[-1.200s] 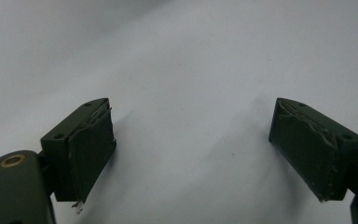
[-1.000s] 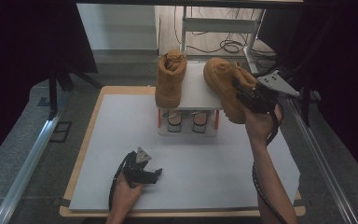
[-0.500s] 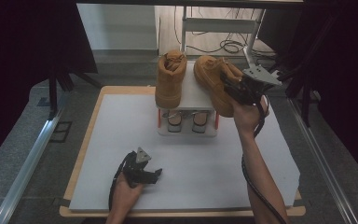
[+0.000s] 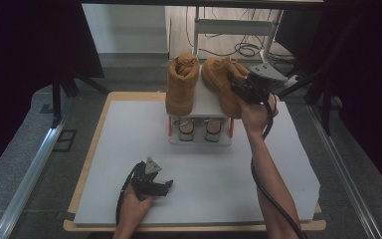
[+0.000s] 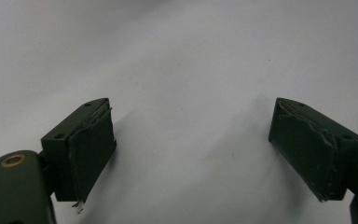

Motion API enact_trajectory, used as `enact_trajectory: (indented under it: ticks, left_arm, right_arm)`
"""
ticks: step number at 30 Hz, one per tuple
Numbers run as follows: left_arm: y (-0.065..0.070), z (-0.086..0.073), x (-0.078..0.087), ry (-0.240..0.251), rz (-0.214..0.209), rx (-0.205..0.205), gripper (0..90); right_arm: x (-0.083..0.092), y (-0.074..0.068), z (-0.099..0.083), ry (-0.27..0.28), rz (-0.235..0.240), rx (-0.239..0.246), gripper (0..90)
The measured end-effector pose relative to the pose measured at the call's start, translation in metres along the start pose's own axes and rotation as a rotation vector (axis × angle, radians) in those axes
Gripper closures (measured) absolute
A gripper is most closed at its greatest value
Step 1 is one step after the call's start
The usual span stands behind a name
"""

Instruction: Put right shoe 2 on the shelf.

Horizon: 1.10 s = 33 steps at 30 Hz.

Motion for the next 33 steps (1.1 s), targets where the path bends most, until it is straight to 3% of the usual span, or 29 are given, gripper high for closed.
enact_trajectory:
  ticks: [13,19,25,27,28,33]
  left_arm:
    - [0.0,0.0,0.0,-0.002,-0.001,-0.002,13.8]
    - [0.0,0.0,0.0,0.0,0.0,-0.002,13.9]
    - [0.0,0.0,0.0,0.0,0.001,-0.003,13.9]
    - [0.0,0.0,0.0,0.0,0.001,-0.003,13.9]
    - [0.0,0.0,0.0,0.0,0.001,-0.003,13.9]
    - [0.0,0.0,0.0,0.0,0.001,-0.003,13.9]
  right_arm:
    - [-0.015,-0.007,0.001,0.004,0.001,0.001,51.9]
    - [-0.015,-0.012,-0.004,-0.009,-0.01,0.045,33.0]
    - [-0.017,-0.012,-0.001,-0.049,-0.03,0.044,19.8]
    - [-0.017,-0.011,-0.003,-0.051,-0.014,0.041,16.4]
    - [-0.017,-0.009,-0.005,-0.059,0.022,0.026,11.9]
    - [-0.018,-0.005,-0.014,-0.083,0.076,0.028,6.3]
Point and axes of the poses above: each handheld gripper's, and its own axes: x roughly backward along the jaws, z roughly out of its top, y roughly to its right, the point moved 5 cm from there along -x, roughly forward along the jaws, and after that the axes turned 15 degrees about -y, right-handed, at the moved point
